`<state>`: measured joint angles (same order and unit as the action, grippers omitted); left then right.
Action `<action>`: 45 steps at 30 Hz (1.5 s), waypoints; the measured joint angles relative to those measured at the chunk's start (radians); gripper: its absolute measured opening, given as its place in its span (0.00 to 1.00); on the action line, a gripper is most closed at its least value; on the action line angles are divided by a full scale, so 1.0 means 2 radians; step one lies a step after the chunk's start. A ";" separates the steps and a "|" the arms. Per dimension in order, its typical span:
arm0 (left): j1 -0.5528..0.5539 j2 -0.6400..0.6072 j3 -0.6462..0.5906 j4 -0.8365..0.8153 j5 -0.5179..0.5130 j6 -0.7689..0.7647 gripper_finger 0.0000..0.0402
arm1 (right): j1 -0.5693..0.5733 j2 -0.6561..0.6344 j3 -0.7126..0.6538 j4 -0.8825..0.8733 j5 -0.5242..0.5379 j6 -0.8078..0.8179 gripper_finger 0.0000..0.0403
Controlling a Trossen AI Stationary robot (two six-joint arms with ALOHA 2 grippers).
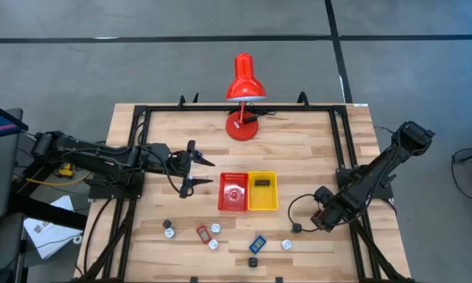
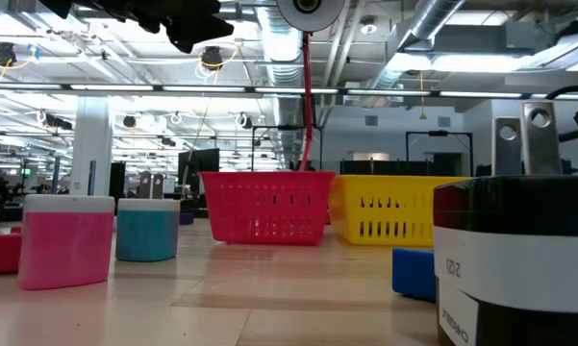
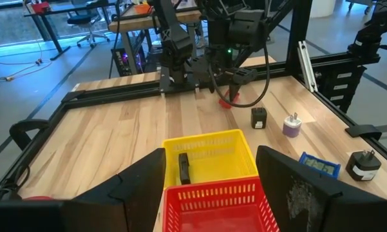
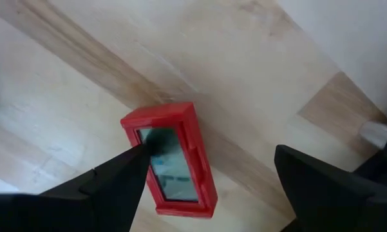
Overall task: Pick & Place Office items
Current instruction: Put the red digital timer into the yellow bin
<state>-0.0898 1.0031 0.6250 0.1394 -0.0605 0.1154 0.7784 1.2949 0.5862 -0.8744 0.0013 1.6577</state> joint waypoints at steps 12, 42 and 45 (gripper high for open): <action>0.000 0.000 0.000 0.000 0.000 0.000 0.59 | 0.000 0.002 -0.003 0.019 0.000 -0.002 0.78; 0.000 0.000 0.000 0.000 0.002 0.000 0.59 | 0.001 -0.005 -0.002 0.033 -0.004 0.022 0.71; 0.000 0.000 0.000 0.000 0.002 0.000 0.59 | 0.000 -0.007 -0.001 0.015 -0.009 0.025 0.71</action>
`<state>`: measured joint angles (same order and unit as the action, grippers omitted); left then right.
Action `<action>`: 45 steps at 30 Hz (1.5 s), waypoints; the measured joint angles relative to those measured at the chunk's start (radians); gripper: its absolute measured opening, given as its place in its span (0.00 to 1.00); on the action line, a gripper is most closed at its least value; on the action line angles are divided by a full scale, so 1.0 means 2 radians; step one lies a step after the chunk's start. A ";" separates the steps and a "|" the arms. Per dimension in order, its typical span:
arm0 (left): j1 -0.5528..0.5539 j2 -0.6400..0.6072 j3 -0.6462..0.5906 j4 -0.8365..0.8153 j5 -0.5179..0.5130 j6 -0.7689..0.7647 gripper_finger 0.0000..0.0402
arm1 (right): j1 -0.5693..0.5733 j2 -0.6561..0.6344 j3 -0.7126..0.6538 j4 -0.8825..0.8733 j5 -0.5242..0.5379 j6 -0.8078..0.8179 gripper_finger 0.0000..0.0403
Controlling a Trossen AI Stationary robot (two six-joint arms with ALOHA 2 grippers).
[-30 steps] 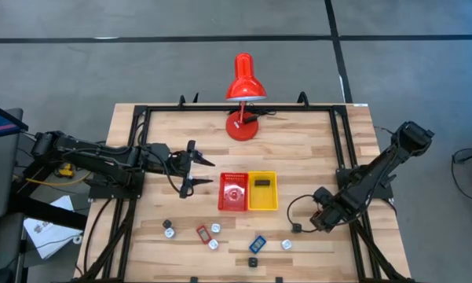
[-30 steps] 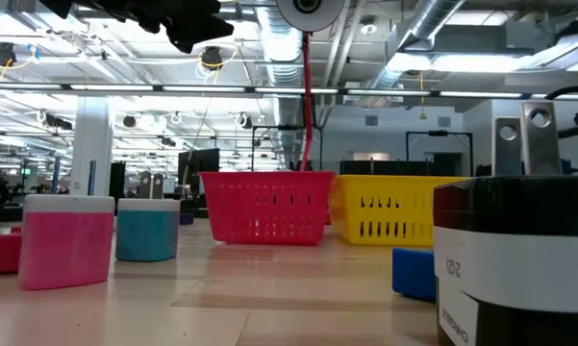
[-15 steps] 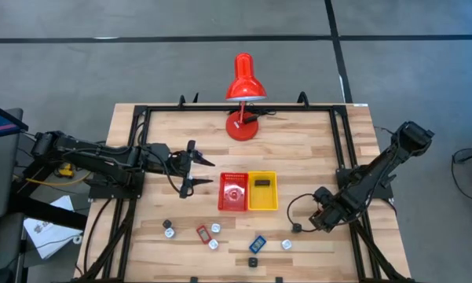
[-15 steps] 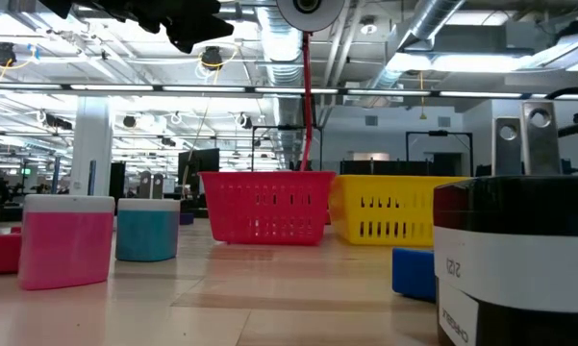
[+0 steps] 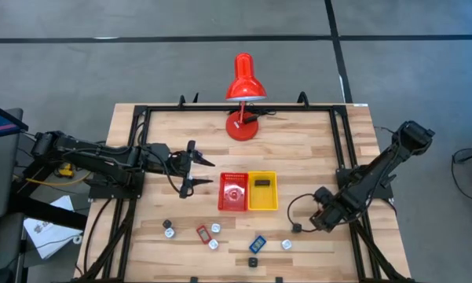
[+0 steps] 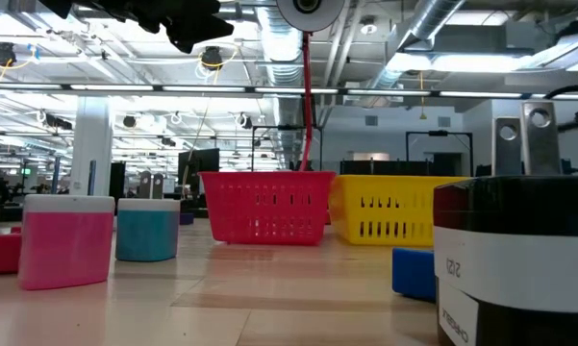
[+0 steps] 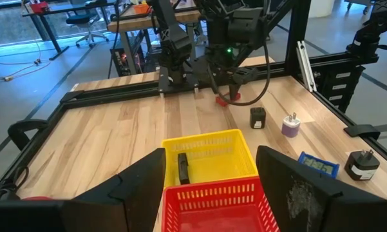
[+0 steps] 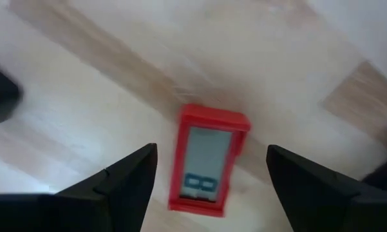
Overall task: Pick & Place Office items
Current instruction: Put the red digital timer into the yellow bin
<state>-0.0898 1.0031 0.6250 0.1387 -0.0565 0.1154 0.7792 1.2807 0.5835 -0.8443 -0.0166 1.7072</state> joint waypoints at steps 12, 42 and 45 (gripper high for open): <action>0.000 0.000 0.000 0.000 -0.002 0.000 0.59 | 0.000 0.000 0.000 0.006 -0.018 0.003 0.71; 0.000 0.000 0.000 0.002 -0.001 0.000 0.59 | 0.006 -0.017 -0.019 -0.008 -0.025 0.020 0.71; 0.000 0.000 0.000 0.002 0.000 0.000 0.59 | 0.007 -0.015 -0.029 0.008 -0.020 0.020 0.71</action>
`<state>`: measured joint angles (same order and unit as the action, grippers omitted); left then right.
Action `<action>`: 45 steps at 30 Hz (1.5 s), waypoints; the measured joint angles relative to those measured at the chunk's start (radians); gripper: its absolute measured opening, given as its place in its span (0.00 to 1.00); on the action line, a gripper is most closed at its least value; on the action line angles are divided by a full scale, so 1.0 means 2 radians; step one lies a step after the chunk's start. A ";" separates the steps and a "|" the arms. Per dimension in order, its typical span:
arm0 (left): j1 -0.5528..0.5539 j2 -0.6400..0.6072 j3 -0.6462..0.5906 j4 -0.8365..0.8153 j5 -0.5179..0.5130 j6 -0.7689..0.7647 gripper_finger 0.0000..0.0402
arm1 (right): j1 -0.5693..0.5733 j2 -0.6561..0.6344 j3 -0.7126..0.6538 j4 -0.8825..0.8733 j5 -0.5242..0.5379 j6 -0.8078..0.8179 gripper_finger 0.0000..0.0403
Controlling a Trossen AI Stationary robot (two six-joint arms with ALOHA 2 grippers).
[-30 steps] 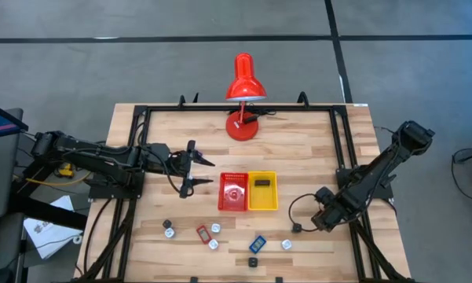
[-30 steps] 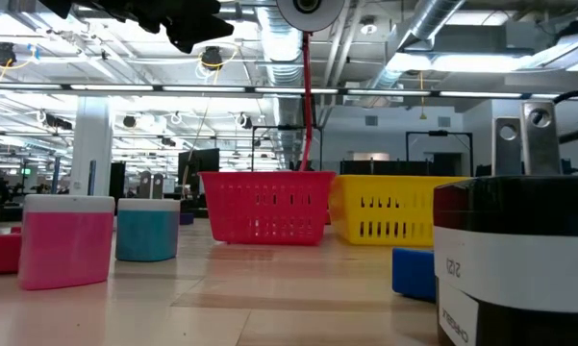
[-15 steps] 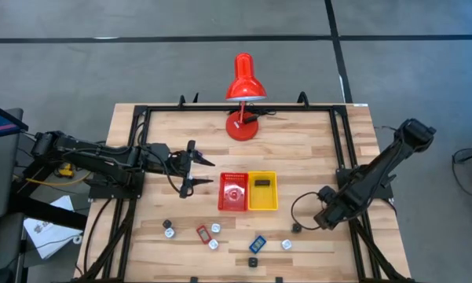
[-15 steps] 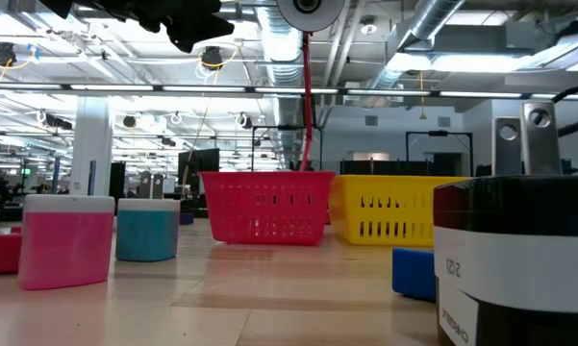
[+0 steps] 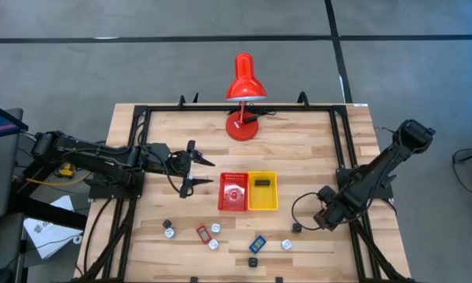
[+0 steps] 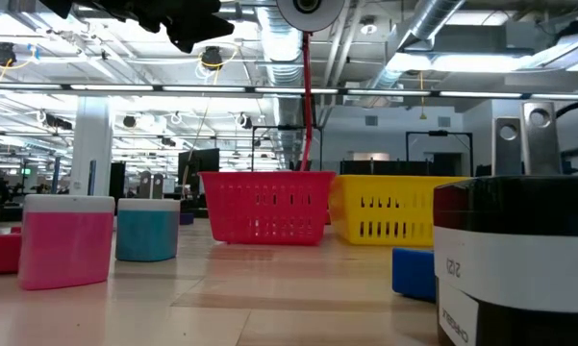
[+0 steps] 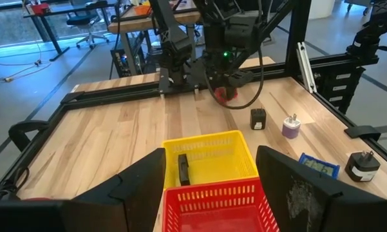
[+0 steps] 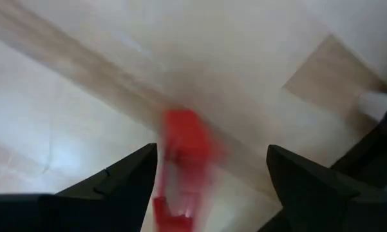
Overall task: Pick & Place Office items
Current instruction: Put the red digital timer into the yellow bin
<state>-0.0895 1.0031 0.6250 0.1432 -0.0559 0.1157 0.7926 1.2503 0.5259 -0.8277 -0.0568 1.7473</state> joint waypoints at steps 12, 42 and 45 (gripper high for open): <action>0.000 0.000 0.000 0.000 0.000 0.002 0.59 | 0.000 -0.002 -0.019 0.027 -0.011 0.011 0.71; 0.000 0.000 0.000 0.105 0.000 -0.078 0.59 | -0.036 0.002 0.091 0.004 0.171 -0.113 0.33; 0.000 0.000 0.001 0.110 0.000 -0.088 0.59 | -0.064 0.017 0.129 0.002 0.242 -0.182 0.33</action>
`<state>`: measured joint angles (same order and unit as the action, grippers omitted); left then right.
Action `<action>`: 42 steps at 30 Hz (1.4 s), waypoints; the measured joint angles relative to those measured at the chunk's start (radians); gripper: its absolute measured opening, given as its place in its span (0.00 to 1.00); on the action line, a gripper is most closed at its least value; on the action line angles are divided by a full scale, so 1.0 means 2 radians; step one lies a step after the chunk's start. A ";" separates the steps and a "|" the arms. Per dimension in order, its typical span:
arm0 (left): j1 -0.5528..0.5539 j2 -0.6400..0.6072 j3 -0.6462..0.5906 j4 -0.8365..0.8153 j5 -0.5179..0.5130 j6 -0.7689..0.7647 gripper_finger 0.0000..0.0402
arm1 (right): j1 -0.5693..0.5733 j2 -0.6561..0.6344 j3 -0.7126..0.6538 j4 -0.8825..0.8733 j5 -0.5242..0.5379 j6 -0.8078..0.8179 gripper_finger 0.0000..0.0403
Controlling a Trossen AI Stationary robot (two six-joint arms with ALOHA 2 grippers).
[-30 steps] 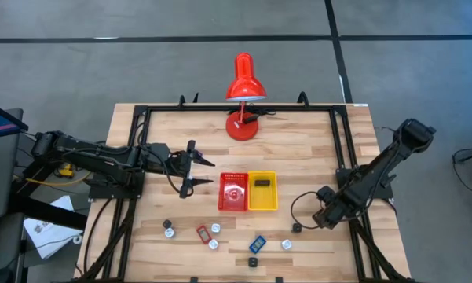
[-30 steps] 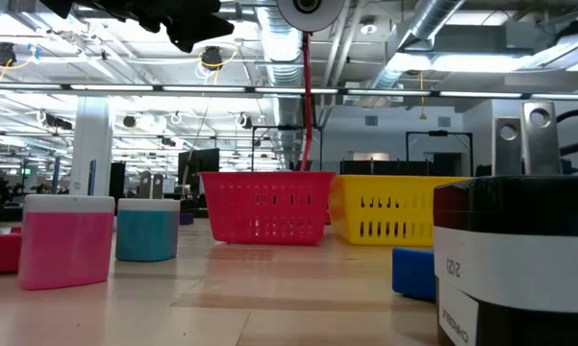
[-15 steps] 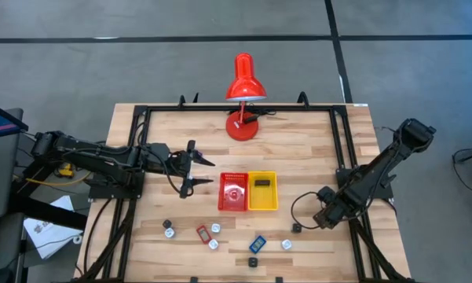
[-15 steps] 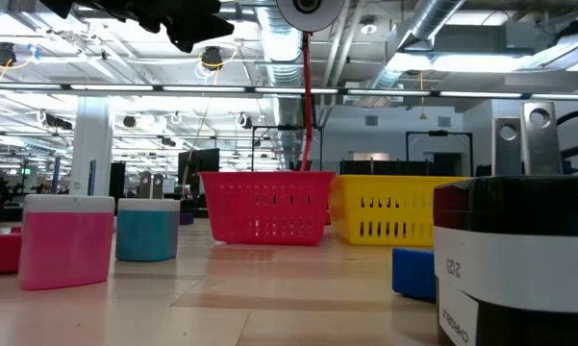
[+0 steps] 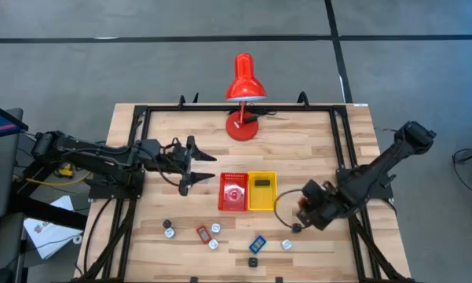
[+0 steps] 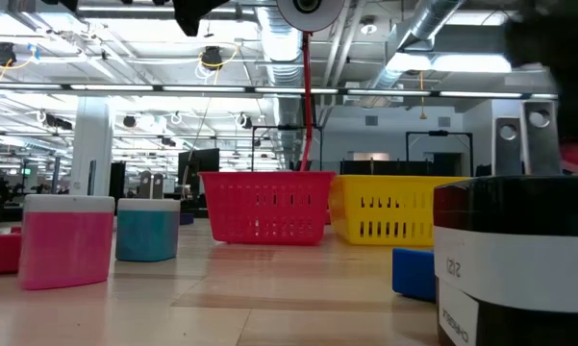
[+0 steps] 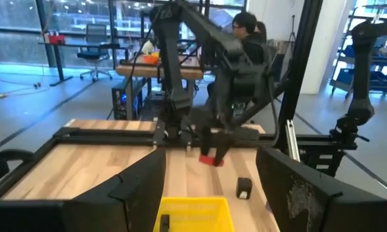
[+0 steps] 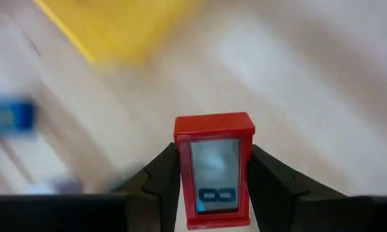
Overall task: Pick & Place Office items
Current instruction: Put the red digital timer into the yellow bin
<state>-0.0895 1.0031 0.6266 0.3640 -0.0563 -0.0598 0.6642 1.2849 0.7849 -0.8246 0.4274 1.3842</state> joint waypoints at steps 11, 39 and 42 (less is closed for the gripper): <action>0.000 0.034 0.000 -0.018 -0.002 -0.070 0.59 | -0.131 0.200 0.172 0.037 0.171 -0.433 0.33; 0.000 0.118 -0.001 0.060 -0.002 -0.070 0.59 | -0.136 0.291 0.302 0.214 0.324 -0.766 0.34; 0.000 0.113 -0.001 0.057 -0.002 -0.070 0.59 | -0.136 0.291 0.302 0.229 0.324 -0.782 0.34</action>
<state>-0.0895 1.2289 0.6247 0.4782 -0.0593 -0.1997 0.3922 1.8660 1.3880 -0.3662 1.0749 -0.1791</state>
